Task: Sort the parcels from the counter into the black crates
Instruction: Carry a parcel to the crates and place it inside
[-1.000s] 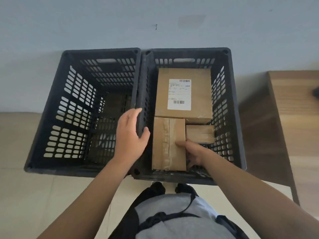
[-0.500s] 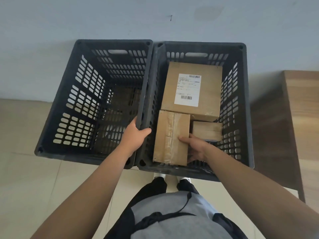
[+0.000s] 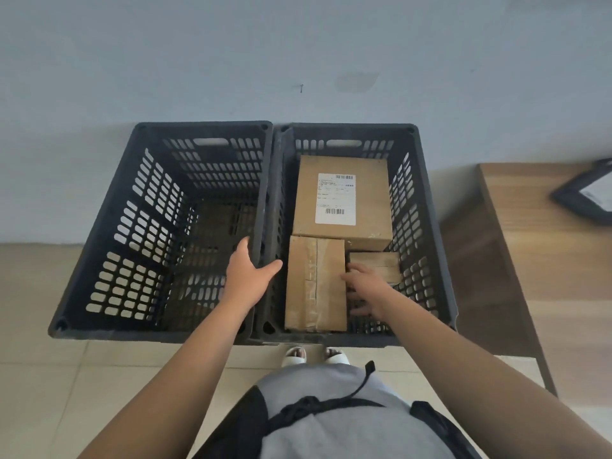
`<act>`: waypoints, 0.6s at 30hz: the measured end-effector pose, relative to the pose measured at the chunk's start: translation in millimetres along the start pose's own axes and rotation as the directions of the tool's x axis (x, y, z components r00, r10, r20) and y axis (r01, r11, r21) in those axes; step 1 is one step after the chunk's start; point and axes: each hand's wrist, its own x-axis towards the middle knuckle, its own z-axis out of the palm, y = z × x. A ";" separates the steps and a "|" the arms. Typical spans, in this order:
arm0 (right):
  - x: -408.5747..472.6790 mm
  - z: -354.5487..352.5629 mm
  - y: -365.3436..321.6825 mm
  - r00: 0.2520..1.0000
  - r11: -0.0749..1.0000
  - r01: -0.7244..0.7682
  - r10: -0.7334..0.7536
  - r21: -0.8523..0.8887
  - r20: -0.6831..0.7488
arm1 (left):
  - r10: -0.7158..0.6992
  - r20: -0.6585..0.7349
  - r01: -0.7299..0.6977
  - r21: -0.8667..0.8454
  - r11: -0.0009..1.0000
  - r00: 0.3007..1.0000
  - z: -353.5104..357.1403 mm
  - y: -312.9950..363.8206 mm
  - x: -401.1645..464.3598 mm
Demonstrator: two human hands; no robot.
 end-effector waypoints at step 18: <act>-163.2 -78.3 53.6 0.775 0.834 0.441 -0.167 0.333 -0.609 | 0.399 0.575 -0.311 -0.250 0.917 0.715 124.3 77.2 -102.3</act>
